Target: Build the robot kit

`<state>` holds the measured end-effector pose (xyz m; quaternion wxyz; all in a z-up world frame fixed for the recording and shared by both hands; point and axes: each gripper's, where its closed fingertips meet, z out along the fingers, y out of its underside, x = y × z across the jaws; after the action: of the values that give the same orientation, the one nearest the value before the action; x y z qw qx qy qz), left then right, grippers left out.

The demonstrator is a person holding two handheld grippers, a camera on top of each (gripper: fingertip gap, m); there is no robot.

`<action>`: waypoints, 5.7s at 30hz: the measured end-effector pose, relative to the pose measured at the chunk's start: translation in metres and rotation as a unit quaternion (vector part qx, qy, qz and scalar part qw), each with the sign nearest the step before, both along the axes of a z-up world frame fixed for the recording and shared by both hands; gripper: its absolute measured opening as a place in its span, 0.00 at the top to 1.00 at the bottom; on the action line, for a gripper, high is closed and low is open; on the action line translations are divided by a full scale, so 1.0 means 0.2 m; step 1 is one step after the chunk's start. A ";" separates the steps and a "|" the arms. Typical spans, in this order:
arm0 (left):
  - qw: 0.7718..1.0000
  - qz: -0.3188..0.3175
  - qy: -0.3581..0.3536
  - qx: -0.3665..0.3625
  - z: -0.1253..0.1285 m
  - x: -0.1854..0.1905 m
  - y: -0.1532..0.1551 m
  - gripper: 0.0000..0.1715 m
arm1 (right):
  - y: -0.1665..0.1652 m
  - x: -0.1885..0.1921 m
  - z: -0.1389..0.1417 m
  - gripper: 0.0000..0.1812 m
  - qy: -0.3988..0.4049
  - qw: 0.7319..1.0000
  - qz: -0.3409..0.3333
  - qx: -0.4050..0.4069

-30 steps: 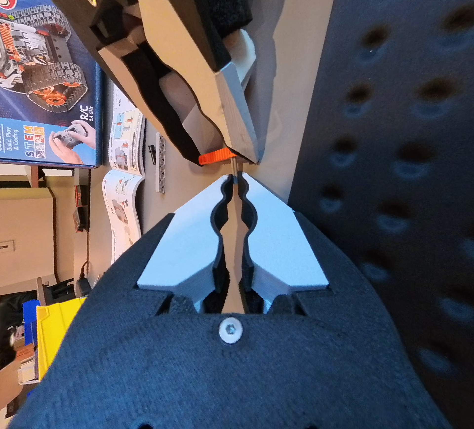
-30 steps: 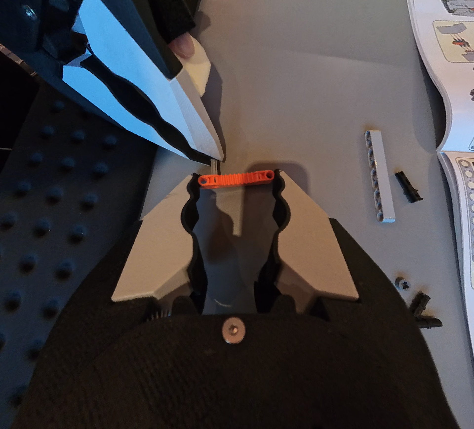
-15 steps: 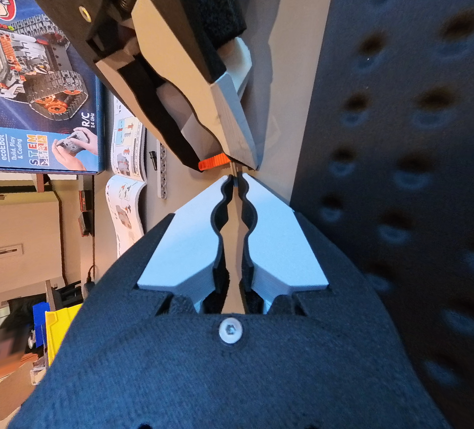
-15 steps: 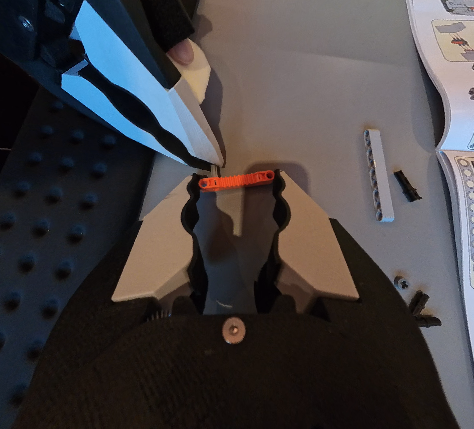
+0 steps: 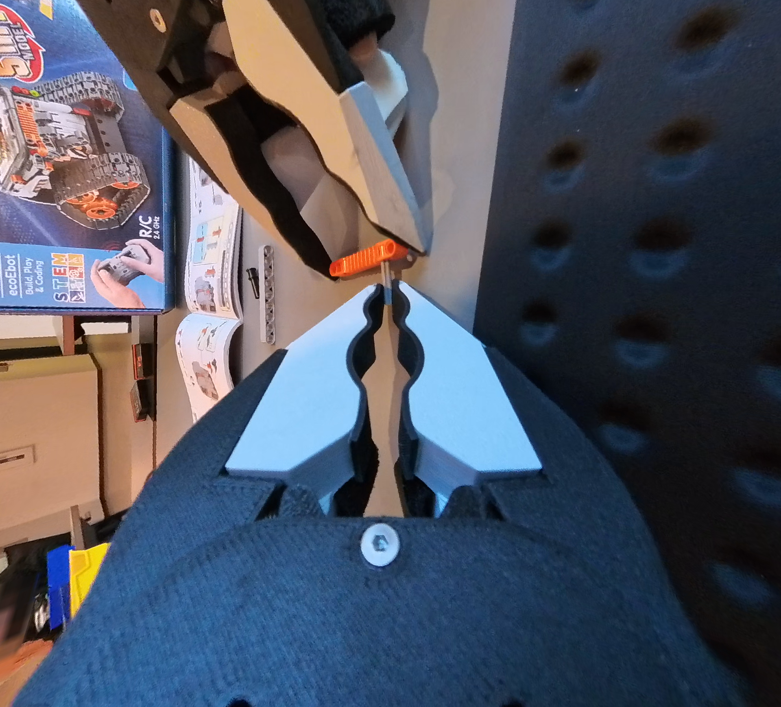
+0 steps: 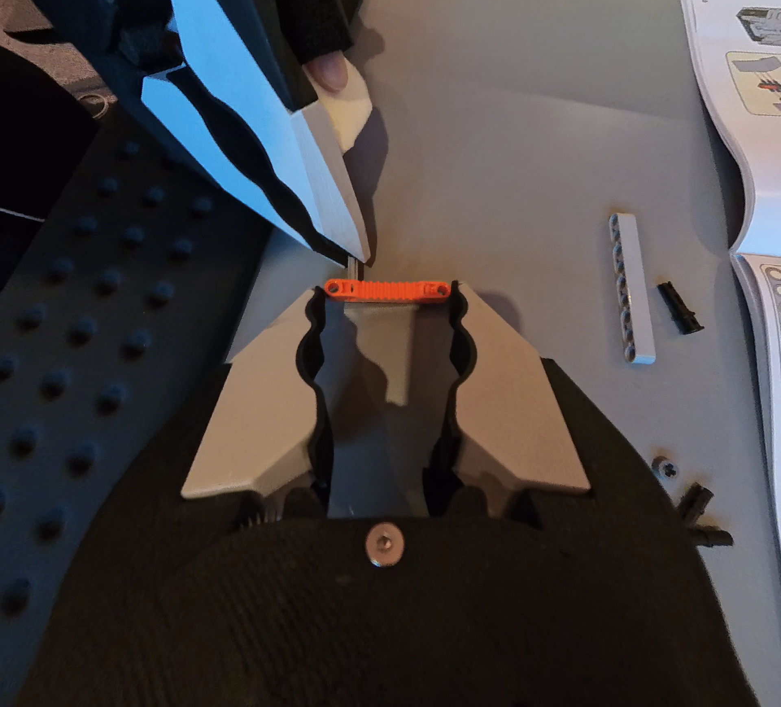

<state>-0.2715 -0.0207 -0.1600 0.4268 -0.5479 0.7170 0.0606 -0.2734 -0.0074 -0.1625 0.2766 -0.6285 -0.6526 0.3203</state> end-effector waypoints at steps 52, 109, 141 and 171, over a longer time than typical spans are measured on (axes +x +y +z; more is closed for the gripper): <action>0.995 0.040 -0.070 -0.052 0.02 -0.03 0.02 1.00 | -0.04 0.01 0.09 0.94 0.057 0.996 0.003 -0.072; 0.879 -0.068 -0.214 -0.420 0.17 0.01 -0.13 1.00 | -0.17 -0.02 0.22 0.97 0.054 0.974 0.092 0.200; 0.881 -0.056 -0.183 -0.432 0.11 0.00 -0.13 1.00 | -0.17 -0.06 0.13 0.97 0.025 0.983 0.098 0.152; 0.818 -0.068 -0.486 -0.301 0.66 0.05 0.01 1.00 | -0.04 0.04 0.66 0.97 0.320 0.942 -0.016 -0.100</action>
<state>-0.2619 -0.0192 -0.0278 0.5368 -0.5570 0.4345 -0.4613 -0.2654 -0.0156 -0.0296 0.4118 -0.5277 -0.4841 0.5636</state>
